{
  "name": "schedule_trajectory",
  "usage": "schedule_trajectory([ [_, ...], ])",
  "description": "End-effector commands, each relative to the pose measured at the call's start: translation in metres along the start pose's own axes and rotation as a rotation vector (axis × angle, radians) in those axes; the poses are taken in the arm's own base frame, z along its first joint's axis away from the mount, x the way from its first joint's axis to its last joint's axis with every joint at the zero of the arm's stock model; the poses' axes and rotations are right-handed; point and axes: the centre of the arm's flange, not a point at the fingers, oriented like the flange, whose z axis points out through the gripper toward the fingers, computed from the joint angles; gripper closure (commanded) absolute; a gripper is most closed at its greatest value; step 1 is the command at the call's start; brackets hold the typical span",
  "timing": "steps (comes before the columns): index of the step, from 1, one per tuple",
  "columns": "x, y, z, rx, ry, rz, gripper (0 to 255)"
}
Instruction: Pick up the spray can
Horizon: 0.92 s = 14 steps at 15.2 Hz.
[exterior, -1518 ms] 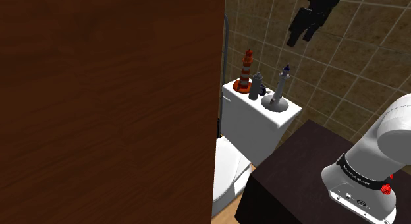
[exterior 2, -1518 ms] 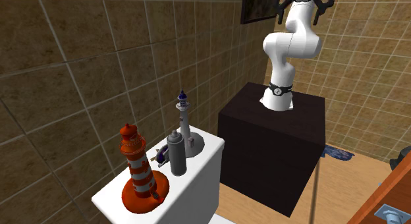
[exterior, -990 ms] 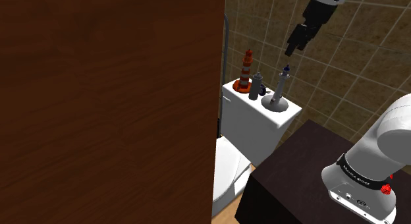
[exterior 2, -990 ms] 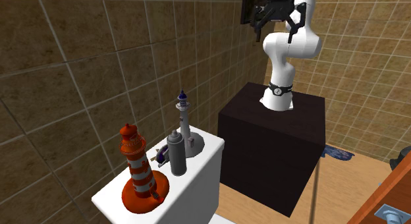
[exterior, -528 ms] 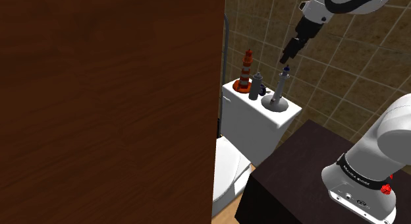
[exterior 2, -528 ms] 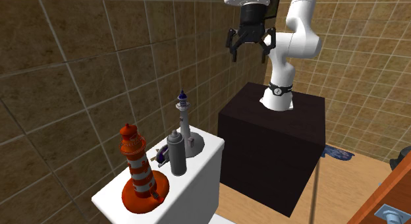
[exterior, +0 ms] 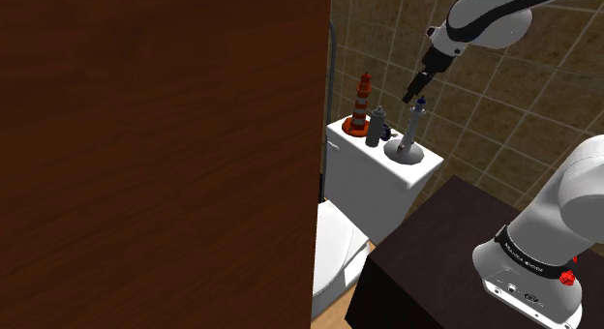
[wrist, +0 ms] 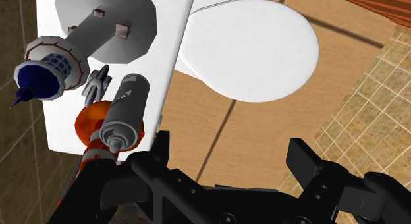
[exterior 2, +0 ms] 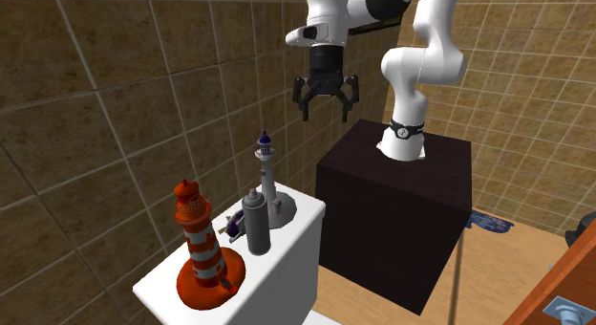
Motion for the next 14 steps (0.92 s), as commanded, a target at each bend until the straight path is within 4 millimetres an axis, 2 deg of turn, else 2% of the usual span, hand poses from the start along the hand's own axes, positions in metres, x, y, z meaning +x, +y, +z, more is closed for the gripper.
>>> schedule_trajectory([
  [1, 0.004, 0.020, 0.019, 0.009, 0.010, -0.026, 0],
  [14, 0.049, 0.142, 0.141, 0.085, 0.073, -0.169, 0],
])
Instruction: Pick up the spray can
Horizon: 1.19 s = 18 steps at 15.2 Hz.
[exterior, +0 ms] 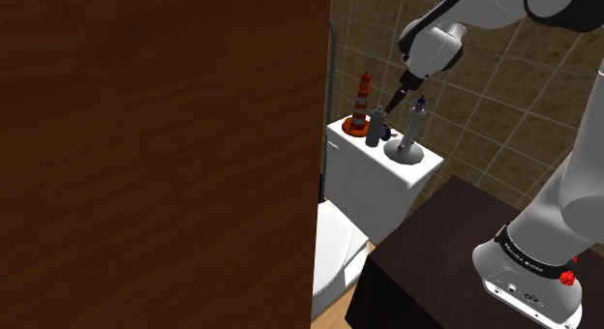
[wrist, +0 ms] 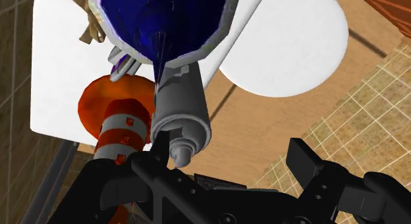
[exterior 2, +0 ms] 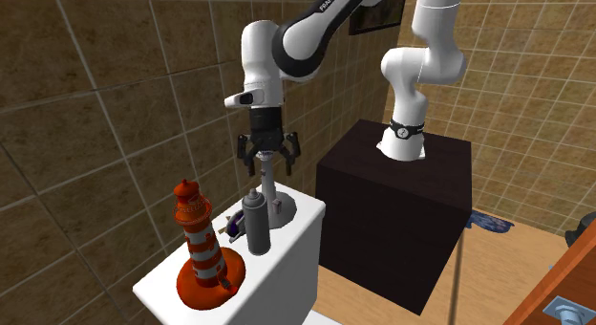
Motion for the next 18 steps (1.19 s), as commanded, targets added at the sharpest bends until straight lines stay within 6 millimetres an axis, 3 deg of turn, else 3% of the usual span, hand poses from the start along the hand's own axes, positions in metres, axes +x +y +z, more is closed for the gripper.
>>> schedule_trajectory([
  [1, 0.003, 0.021, 0.019, 0.013, 0.013, -0.024, 0],
  [3, 0.008, 0.041, 0.037, 0.025, 0.023, -0.046, 0],
  [11, -0.006, 0.046, 0.075, 0.025, 0.023, -0.046, 0],
  [13, -0.006, 0.046, 0.075, 0.025, 0.023, -0.046, 0],
  [14, -0.007, 0.046, 0.074, 0.025, 0.023, -0.046, 255],
  [18, -0.007, 0.047, 0.075, 0.025, 0.023, -0.046, 255],
])
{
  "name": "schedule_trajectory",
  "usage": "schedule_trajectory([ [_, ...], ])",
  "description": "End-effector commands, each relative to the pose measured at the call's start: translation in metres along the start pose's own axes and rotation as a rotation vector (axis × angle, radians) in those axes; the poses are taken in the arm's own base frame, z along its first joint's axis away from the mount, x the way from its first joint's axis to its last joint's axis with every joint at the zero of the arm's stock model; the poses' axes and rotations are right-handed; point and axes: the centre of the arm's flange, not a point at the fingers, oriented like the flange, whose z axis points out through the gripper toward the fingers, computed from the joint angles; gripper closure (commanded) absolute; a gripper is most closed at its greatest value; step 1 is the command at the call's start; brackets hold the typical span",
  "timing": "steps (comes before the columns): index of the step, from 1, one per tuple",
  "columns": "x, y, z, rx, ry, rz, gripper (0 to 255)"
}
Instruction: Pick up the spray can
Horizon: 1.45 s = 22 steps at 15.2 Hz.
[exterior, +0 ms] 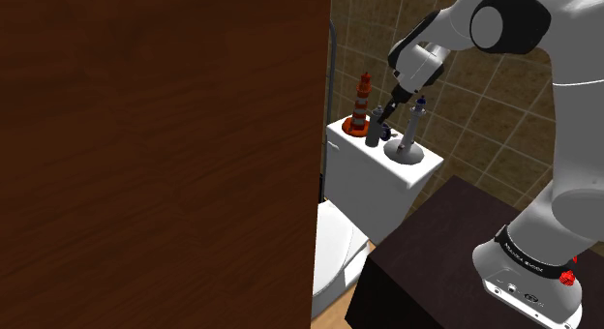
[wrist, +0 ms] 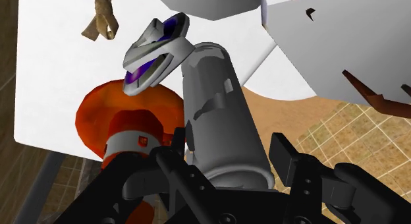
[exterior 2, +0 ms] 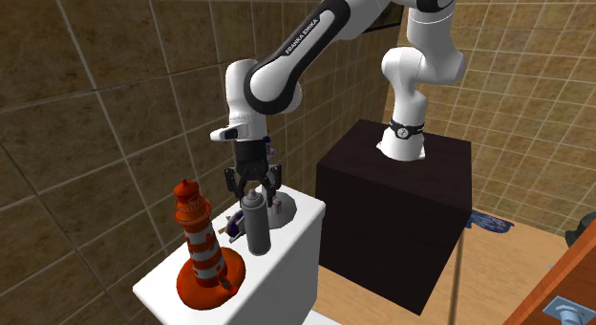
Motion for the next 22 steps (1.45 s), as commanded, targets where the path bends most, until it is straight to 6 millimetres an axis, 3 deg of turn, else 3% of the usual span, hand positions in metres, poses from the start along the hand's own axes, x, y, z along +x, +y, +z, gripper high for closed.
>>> schedule_trajectory([
  [1, -0.001, 0.000, 0.002, 0.002, -0.003, 0.001, 255],
  [5, -0.001, -0.001, 0.001, 0.002, -0.003, 0.001, 255],
  [20, 0.030, -0.011, -0.071, 0.002, -0.003, 0.001, 255],
  [22, 0.031, -0.011, -0.072, 0.002, -0.003, 0.001, 255],
])
